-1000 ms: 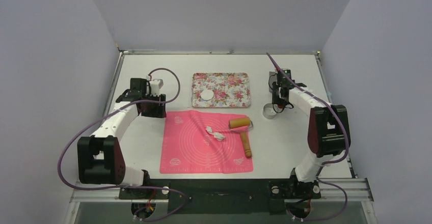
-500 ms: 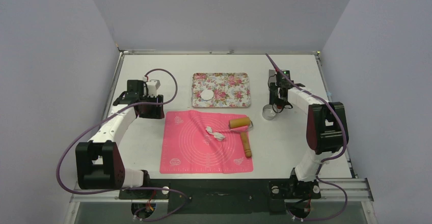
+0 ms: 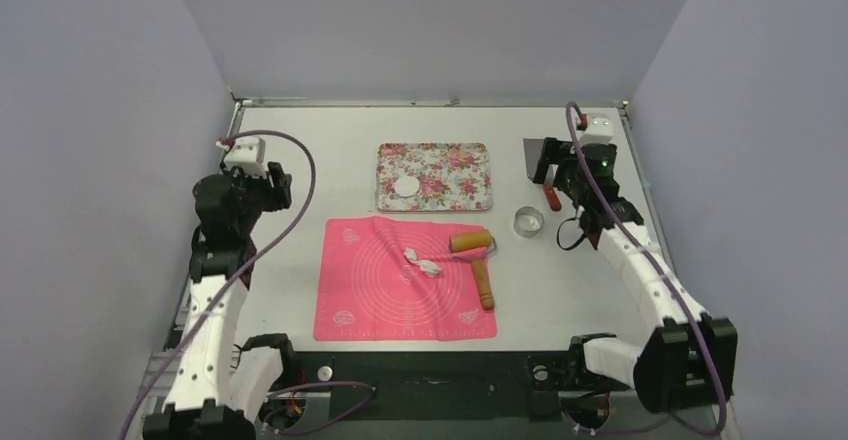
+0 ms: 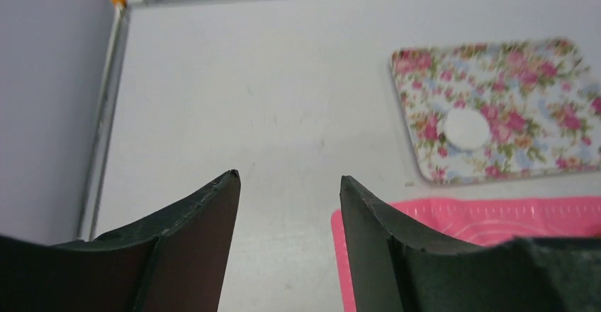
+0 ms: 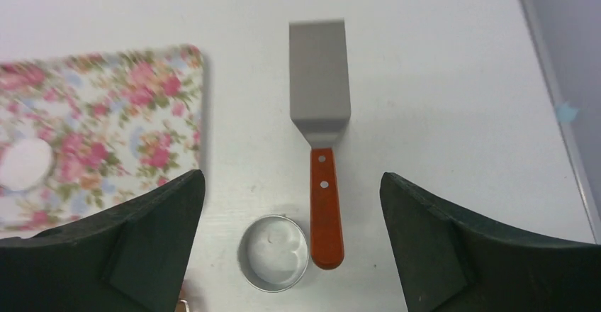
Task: Roll out the dumpling wrappers from the dough
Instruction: Reset both arms
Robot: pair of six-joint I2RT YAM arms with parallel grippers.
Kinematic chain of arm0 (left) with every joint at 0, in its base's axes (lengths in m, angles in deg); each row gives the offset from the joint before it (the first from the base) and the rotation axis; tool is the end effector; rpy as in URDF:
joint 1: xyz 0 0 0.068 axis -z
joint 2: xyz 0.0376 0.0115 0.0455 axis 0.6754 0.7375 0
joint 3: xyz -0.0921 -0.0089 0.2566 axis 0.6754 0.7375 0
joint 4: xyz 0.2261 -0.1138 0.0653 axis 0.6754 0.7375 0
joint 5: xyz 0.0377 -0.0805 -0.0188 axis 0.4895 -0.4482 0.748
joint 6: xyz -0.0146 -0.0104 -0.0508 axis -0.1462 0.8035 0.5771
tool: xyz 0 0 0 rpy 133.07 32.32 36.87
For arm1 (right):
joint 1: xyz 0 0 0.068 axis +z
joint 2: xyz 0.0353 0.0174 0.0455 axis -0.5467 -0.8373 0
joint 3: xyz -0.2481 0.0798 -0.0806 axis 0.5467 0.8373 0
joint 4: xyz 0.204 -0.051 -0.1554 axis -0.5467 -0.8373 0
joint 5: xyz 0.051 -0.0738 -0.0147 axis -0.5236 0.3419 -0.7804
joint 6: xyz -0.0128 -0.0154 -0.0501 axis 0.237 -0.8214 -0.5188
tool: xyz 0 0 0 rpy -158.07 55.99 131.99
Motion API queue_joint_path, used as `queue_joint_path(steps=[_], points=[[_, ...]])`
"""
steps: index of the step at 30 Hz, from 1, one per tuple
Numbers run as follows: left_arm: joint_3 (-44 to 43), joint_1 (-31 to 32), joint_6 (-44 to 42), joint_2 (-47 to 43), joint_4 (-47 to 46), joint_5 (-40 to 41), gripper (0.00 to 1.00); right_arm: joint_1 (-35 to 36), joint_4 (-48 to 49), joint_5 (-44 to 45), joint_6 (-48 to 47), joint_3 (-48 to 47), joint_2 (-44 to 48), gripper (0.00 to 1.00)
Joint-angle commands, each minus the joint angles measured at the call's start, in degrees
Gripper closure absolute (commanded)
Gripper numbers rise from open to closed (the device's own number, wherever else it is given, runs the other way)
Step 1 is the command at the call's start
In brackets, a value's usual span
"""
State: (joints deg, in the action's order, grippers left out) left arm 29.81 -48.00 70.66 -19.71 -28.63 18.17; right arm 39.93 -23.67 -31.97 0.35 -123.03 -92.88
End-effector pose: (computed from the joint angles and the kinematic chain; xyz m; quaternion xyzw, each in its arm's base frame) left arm 0.2261 0.0148 0.3132 0.0301 0.8313 -0.0463 0.5531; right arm 0.2928 0.0336 0.2755 0.0352 0.8748 0.0569 0.4799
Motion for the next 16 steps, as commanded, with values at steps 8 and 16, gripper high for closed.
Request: queue_joint_path(steps=[8,16], points=[[28.8,-0.2,18.6,-27.0,-25.6,10.3,0.48,-0.3,6.4,19.9,20.0,20.0,33.1,0.0],[29.9,-0.2,19.1,-22.3,-25.8,10.4,0.48,-0.2,6.2,20.9,22.1,27.0,40.0,0.09]])
